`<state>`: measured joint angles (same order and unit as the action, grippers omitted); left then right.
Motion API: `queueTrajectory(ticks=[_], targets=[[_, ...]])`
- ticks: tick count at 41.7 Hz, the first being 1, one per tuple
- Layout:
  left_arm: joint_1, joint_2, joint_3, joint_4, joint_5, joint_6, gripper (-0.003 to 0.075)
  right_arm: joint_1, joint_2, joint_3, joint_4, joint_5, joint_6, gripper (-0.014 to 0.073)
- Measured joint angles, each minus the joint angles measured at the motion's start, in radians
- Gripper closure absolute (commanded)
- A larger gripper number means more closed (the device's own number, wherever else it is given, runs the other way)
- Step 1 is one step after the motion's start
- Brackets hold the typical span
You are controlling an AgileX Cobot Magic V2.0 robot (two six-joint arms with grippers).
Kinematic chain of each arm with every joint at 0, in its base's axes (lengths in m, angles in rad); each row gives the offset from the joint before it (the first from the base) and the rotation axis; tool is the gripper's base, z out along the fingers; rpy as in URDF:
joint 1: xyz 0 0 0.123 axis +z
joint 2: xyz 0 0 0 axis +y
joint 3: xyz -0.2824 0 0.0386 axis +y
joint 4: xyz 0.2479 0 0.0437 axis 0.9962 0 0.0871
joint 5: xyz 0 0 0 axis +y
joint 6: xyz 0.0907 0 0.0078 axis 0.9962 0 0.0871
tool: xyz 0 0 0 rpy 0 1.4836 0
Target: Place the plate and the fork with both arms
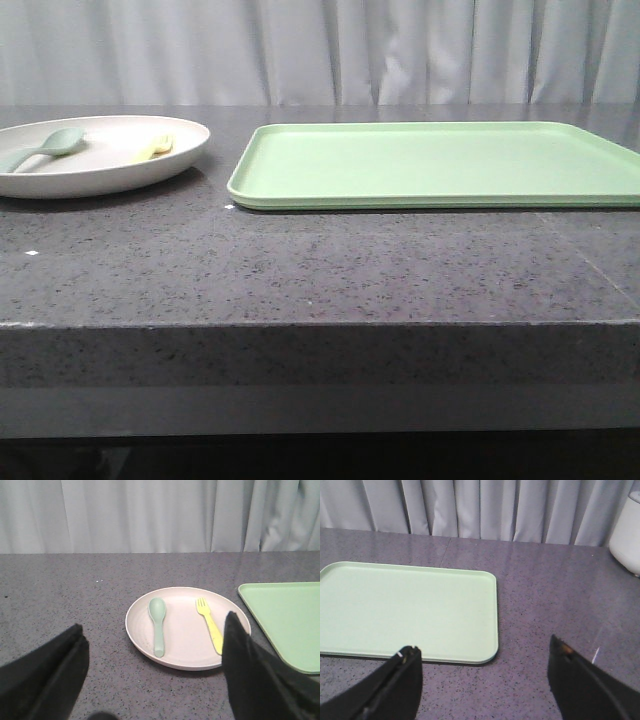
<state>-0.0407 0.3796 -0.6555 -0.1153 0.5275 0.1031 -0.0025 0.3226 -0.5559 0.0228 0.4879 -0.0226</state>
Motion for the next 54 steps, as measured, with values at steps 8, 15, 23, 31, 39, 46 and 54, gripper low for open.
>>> queueTrajectory(ticks=[8,15,23,31,39,46,54], targets=[[0.000,0.002,-0.007,-0.011,-0.003,0.000,0.0246,0.000,0.000,0.000,0.000,0.000,0.000,0.0044],[0.000,0.069,-0.078,0.004,0.120,0.000,0.0246,0.000,0.000,0.000,0.000,0.001,0.000,0.0044],[0.000,0.259,-0.194,0.053,0.295,0.000,0.0246,0.000,0.000,0.000,0.000,0.001,0.000,0.0044],[0.014,0.515,-0.308,0.068,0.406,0.002,0.0246,0.000,0.000,0.000,0.000,0.001,0.000,0.0044],[0.111,0.757,-0.440,0.012,0.452,0.062,0.0246,0.000,0.000,0.000,0.000,0.001,0.000,0.0044],[0.234,0.945,-0.589,-0.200,0.540,0.253,0.0246,0.000,0.000,0.000,0.000,0.000,0.000,0.0044],[0.291,1.147,-0.767,-0.268,0.642,0.326,0.0246,0.000,0.000,0.000,0.000,-0.004,0.000,0.0044]])
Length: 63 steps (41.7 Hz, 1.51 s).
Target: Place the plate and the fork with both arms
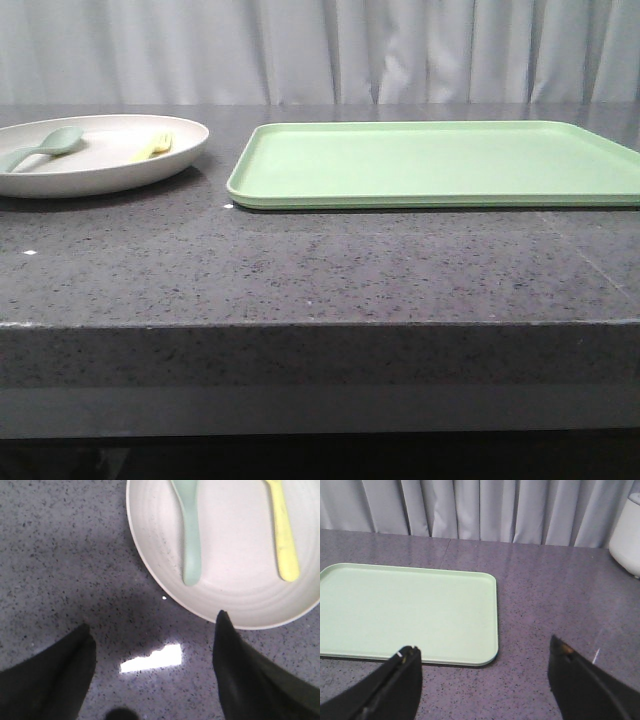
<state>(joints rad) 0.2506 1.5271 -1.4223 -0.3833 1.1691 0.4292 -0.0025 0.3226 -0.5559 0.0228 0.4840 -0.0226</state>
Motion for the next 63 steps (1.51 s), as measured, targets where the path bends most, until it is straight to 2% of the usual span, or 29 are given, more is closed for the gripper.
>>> queueTrajectory(ticks=[6,15,30,35,41,58,63], targets=[[0.002,0.126,-0.115,-0.005,0.052,0.007,0.0246,0.000,0.000,0.000,0.000,0.000,0.000,0.0044],[0.002,0.281,-0.249,-0.010,0.062,0.009,0.0246,0.000,0.000,0.000,0.000,0.000,0.000,0.0044],[-0.044,0.445,-0.365,-0.010,0.065,0.009,0.0248,0.000,0.000,0.000,0.000,0.000,0.000,0.0044],[-0.054,0.484,-0.386,-0.010,0.067,0.011,0.0271,0.000,0.000,0.000,0.000,0.000,0.000,0.0044],[-0.056,0.525,-0.402,-0.010,0.067,0.011,0.0345,0.000,0.000,0.000,0.000,0.000,0.000,0.0044],[-0.056,0.540,-0.415,-0.067,0.067,0.011,0.0734,0.000,0.000,0.000,0.000,-0.001,0.000,0.0044],[-0.056,0.540,-0.419,-0.092,0.063,0.009,0.0738,0.000,0.000,0.000,0.000,-0.001,0.000,0.0044]])
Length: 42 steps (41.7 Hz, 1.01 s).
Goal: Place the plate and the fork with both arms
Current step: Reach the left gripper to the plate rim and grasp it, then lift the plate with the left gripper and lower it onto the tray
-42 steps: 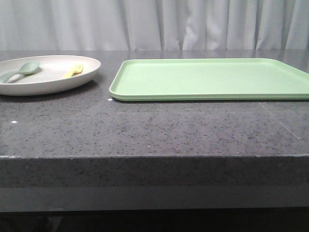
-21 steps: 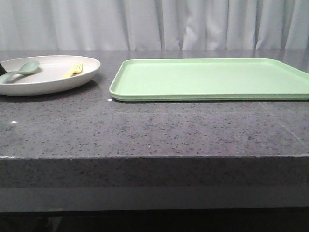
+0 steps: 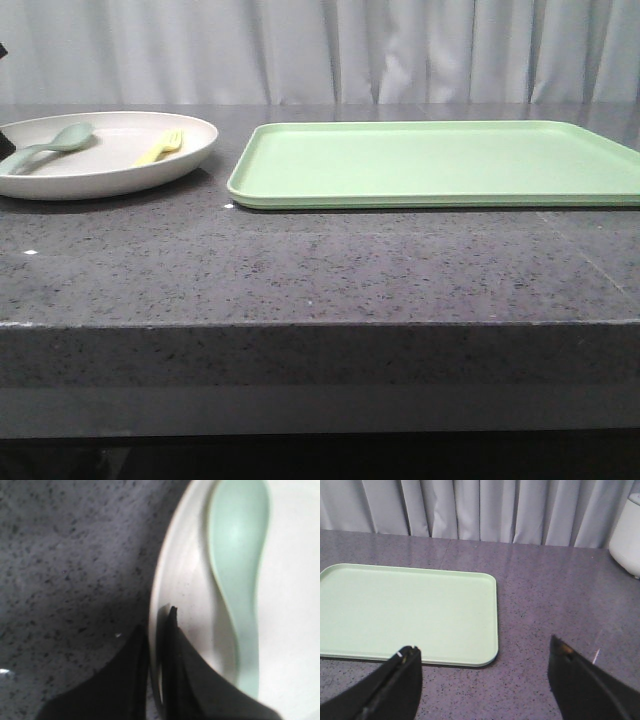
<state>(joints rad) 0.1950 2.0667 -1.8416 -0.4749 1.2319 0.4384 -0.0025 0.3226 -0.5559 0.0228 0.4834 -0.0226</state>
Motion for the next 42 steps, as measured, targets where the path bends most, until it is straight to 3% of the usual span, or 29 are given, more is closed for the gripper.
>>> queueTrajectory(ticks=[29,42], targets=[[-0.013,0.001,-0.059,-0.207,0.004,-0.106,0.0738,0.000,0.000,0.000,0.000,-0.002,0.000,0.0044],[-0.138,0.001,-0.060,-0.233,-0.003,-0.187,0.0738,0.000,0.000,0.000,0.000,-0.002,0.000,0.0044]])
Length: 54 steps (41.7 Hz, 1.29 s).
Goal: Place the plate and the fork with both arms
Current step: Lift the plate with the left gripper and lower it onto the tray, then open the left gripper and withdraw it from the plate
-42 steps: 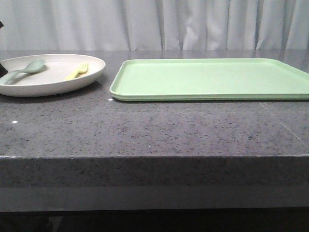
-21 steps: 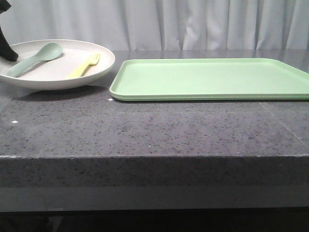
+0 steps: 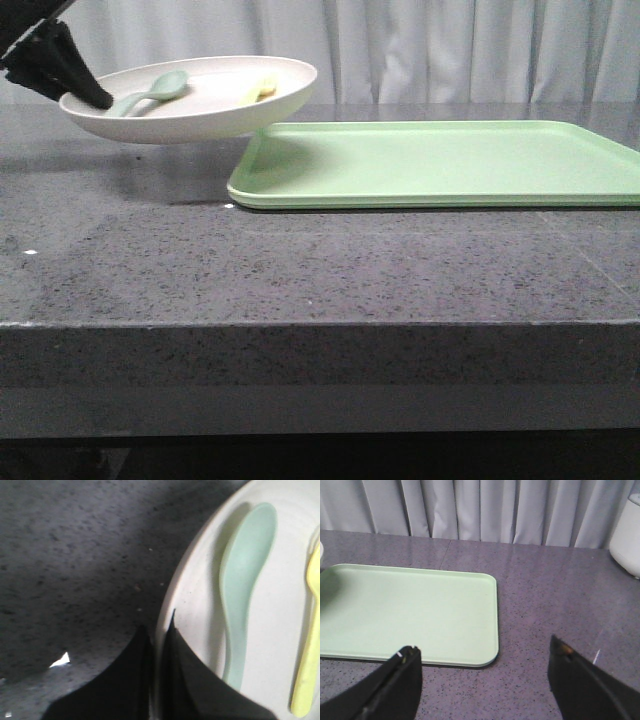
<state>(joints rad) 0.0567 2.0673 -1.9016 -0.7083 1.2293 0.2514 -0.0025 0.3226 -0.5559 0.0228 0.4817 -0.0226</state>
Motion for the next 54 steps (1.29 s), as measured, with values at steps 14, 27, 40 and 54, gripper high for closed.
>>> queueTrajectory(ticks=[14,27,40,54], targets=[[-0.193,0.000,0.000,0.005,-0.137,-0.136,0.0738,0.000,0.000,0.000,0.000,0.000,0.000,0.0044],[-0.382,0.002,0.000,0.215,-0.275,-0.413,0.0738,0.000,0.000,0.000,0.000,0.004,0.000,0.0044],[-0.486,0.059,0.000,0.247,-0.357,-0.523,0.0736,0.000,0.000,0.000,0.000,0.006,0.000,0.0044],[-0.517,0.075,0.000,0.239,-0.418,-0.530,0.0482,0.000,0.000,0.000,0.000,0.006,0.000,0.0044]])
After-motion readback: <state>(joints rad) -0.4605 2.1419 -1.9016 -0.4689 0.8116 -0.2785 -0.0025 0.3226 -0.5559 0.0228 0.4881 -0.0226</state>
